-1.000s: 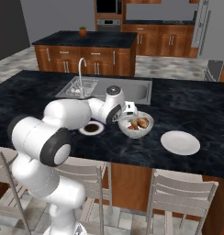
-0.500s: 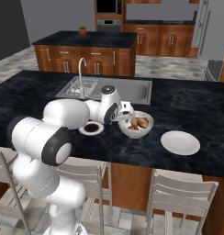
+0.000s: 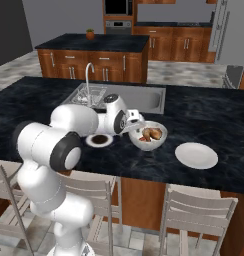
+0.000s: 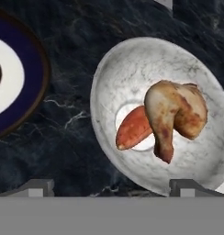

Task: Pick the chicken drumstick and sweet potato from their plates and place them in the bowl. Then put the bowl in the fridge.

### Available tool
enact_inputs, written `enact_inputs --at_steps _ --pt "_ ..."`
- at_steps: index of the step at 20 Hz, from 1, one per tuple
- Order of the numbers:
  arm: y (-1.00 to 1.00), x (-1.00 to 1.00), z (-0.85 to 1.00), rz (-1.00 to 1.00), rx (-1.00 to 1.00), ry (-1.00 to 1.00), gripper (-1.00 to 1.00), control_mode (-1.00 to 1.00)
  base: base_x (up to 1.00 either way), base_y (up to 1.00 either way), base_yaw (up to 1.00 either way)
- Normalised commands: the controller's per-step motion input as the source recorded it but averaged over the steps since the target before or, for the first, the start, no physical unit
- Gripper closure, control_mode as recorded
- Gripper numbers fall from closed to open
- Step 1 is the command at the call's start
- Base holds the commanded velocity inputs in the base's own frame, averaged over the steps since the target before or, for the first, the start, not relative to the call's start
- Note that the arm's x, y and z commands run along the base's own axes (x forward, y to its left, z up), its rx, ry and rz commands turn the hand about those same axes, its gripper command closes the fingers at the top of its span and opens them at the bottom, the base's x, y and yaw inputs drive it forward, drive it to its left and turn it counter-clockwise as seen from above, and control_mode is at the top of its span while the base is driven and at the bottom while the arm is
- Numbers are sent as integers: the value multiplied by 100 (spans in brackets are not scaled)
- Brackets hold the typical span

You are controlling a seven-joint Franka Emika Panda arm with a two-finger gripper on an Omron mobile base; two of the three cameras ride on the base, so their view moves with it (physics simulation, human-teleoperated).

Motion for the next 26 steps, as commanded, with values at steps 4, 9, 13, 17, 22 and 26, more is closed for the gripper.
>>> enact_inputs --at_steps 4,9,13,17,22,26 --pt "4 15 -15 0 -7 0 -100 -100 0 0 0" --pt "5 19 -15 0 -6 1 -100 -100 0 0 0" --pt "0 26 -13 0 -2 6 -100 -100 0 0 0" --pt "0 23 -11 1 0 9 -100 -100 0 0 0" --pt "-2 24 -8 5 0 9 -100 -100 0 0 0" --pt "-7 26 -5 7 0 9 -100 -100 0 0 0"
